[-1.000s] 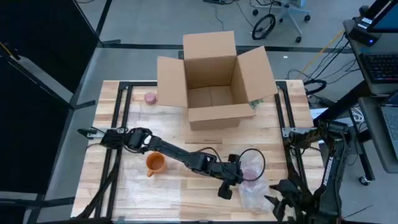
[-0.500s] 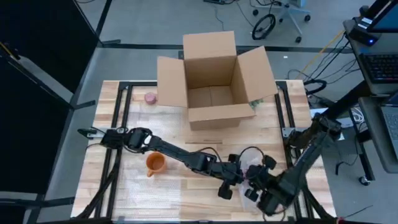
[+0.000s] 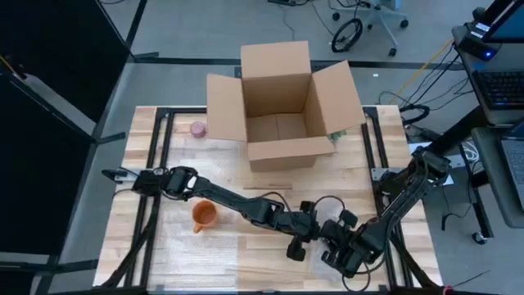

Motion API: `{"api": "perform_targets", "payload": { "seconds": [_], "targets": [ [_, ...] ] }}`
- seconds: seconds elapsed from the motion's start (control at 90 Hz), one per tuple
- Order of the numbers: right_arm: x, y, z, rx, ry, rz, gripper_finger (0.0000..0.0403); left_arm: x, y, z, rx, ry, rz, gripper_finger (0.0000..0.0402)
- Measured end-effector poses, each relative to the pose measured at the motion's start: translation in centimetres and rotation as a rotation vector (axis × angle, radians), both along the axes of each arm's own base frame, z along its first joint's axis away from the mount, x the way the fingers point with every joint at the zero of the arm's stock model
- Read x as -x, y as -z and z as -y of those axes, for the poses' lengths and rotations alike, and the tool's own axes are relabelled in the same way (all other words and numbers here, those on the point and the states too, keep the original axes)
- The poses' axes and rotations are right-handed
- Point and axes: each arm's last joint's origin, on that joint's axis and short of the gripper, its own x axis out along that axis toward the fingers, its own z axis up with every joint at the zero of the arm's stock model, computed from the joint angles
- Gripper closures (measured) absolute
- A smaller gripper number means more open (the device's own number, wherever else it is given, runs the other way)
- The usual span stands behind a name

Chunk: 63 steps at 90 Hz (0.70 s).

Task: Wrap mug
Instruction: Wrap the pink cup with the bubble wrap

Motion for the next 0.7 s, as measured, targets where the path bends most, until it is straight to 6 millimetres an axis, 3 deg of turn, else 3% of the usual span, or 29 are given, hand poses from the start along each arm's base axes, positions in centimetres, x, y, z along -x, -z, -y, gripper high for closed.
{"api": "perform_targets", "payload": {
  "seconds": [0.2, 0.3, 0.422, 0.544, 0.633, 0.7],
  "targets": [
    [0.0, 0.1, 0.0, -0.007, -0.041, -0.036, 0.0402, 1.7, -3.3, -0.7, -0.050, -0.047, -0.043, 0.0402],
    [-0.3, 0.1, 0.1, -0.010, -0.057, -0.034, 0.0402, 2.9, -4.0, -1.1, -0.094, -0.077, -0.120, 0.0402],
    [-1.1, 0.1, 0.4, -0.030, -0.065, -0.019, 0.0402, 3.6, -1.7, -1.3, -0.105, -0.097, -0.218, 0.0402],
    [-2.1, 0.1, 1.0, -0.042, -0.088, -0.025, 0.0403, 4.5, 3.0, -1.6, -0.072, -0.135, -0.250, 0.0402],
    [-2.8, 0.1, 1.4, -0.034, -0.133, -0.020, 0.0403, 4.9, 6.1, -2.1, 0.019, -0.142, -0.203, 0.0402],
    [-3.2, 0.1, 1.5, -0.021, -0.187, -0.014, 0.0403, 5.0, 6.9, -2.4, 0.097, -0.111, -0.144, 0.0402]
  ]
}}
